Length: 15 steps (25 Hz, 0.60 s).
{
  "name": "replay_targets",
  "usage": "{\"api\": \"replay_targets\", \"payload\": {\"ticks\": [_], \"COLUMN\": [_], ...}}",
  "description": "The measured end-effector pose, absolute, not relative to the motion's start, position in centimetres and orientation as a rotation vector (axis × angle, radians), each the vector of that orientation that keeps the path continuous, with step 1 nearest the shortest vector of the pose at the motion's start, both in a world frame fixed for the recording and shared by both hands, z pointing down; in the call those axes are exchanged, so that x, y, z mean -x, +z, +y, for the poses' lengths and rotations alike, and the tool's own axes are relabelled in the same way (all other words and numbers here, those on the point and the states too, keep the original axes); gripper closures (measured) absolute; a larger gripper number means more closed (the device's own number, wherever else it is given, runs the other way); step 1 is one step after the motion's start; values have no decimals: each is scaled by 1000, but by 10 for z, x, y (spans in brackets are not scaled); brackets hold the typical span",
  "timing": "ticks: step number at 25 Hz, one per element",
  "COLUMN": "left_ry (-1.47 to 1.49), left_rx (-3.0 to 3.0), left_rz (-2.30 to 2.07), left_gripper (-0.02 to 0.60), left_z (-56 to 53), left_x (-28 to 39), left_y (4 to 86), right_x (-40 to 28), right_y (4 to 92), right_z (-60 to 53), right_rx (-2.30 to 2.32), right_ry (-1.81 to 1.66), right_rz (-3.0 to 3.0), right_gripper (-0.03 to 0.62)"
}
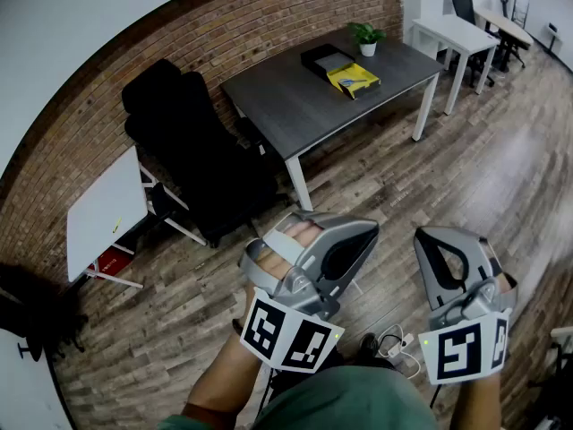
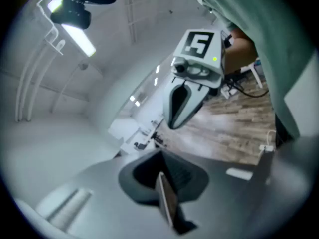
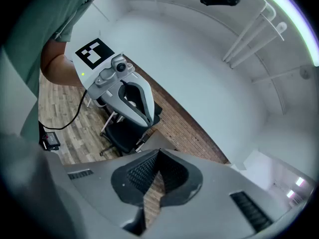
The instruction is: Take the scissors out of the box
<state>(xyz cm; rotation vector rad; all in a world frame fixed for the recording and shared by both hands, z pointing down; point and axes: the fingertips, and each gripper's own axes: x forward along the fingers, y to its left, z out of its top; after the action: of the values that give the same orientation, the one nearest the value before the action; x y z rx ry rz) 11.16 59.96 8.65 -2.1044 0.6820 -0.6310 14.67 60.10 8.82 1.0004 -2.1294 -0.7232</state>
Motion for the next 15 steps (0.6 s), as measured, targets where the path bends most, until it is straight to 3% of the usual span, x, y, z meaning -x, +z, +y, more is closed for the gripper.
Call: {"api": "replay_targets", "payload": {"ticks": [15], "left_ry": [-634], "left_rx": [2113], "left_rz": [674], "left_gripper": [581], "left_z": [592], "left_x": [-104], "left_y": [91], "right_x": [-139], "right_y": [94], "right_z": [594], "right_rx": [-1004], "right_ry": [-734], "right_rz": [-2102], "right_gripper": [586]}}
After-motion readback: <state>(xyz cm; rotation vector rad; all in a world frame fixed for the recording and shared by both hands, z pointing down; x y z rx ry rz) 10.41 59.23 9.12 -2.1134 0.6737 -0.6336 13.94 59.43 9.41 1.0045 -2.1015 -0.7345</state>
